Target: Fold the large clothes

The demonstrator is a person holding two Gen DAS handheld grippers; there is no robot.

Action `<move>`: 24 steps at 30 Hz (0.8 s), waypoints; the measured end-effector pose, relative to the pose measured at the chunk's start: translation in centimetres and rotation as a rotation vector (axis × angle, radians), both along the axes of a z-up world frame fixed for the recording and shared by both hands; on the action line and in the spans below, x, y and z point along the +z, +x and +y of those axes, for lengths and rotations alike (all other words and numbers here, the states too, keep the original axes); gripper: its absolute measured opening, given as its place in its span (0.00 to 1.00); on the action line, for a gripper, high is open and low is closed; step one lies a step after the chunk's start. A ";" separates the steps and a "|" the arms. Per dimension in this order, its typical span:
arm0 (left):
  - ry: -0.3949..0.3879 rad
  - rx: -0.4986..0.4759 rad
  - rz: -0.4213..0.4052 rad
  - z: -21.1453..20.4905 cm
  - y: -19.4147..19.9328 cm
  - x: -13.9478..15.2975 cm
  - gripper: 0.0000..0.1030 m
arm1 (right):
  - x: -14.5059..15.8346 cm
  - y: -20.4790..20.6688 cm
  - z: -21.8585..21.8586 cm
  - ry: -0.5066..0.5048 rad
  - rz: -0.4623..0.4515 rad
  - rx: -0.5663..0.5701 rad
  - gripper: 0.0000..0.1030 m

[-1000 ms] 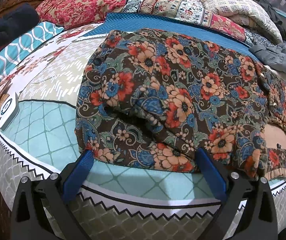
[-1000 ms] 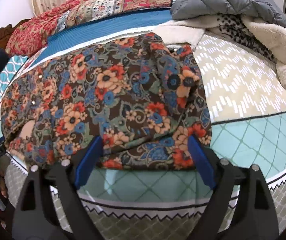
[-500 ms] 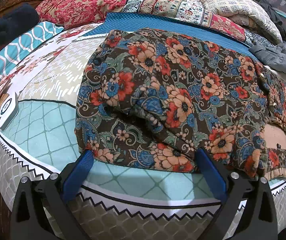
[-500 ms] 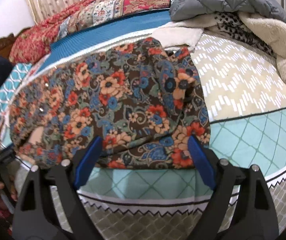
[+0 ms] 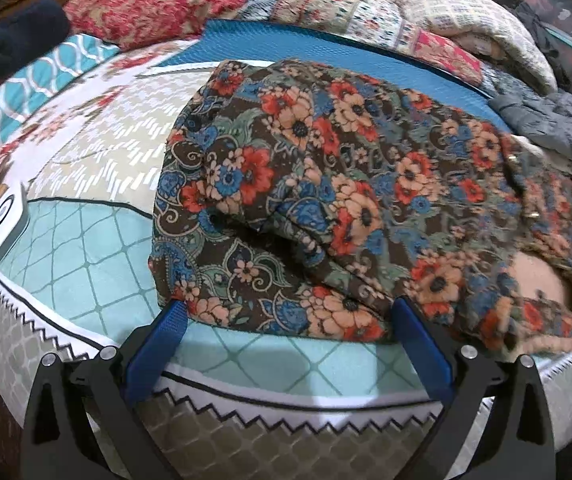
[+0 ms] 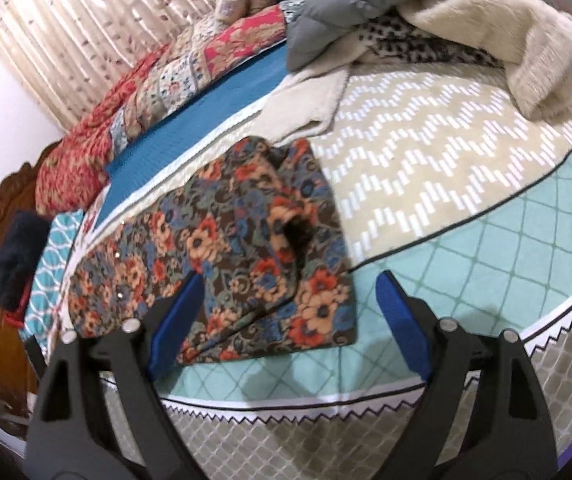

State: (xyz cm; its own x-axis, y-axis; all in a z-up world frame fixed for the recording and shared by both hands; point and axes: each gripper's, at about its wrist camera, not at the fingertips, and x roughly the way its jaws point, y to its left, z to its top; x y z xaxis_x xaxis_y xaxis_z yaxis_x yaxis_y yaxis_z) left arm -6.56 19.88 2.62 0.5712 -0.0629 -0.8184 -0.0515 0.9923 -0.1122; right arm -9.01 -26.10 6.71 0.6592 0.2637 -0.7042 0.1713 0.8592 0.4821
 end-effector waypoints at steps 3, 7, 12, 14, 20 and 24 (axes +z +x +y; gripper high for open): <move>-0.117 -0.020 -0.076 2.0 -0.7 2.8 0.00 | 0.0 0.4 -0.5 0.006 0.003 0.018 0.85; -0.193 -0.006 -0.146 5.4 0.7 6.5 0.00 | -0.2 1.5 -0.7 -0.010 0.013 0.042 0.86; -0.176 -0.038 -0.073 6.9 5.2 6.4 0.00 | -0.9 3.0 -0.7 -0.030 0.030 0.046 0.87; -0.145 -0.041 -0.053 7.1 6.9 5.7 0.00 | -1.4 3.7 -0.9 -0.037 0.044 0.049 0.87; -0.186 -0.130 0.052 6.6 9.9 2.4 0.00 | -2.4 5.5 -0.3 -0.071 0.079 0.066 0.88; -0.169 -0.182 0.113 4.8 10.6 -0.3 0.00 | -2.9 6.8 0.5 -0.093 0.083 0.079 0.91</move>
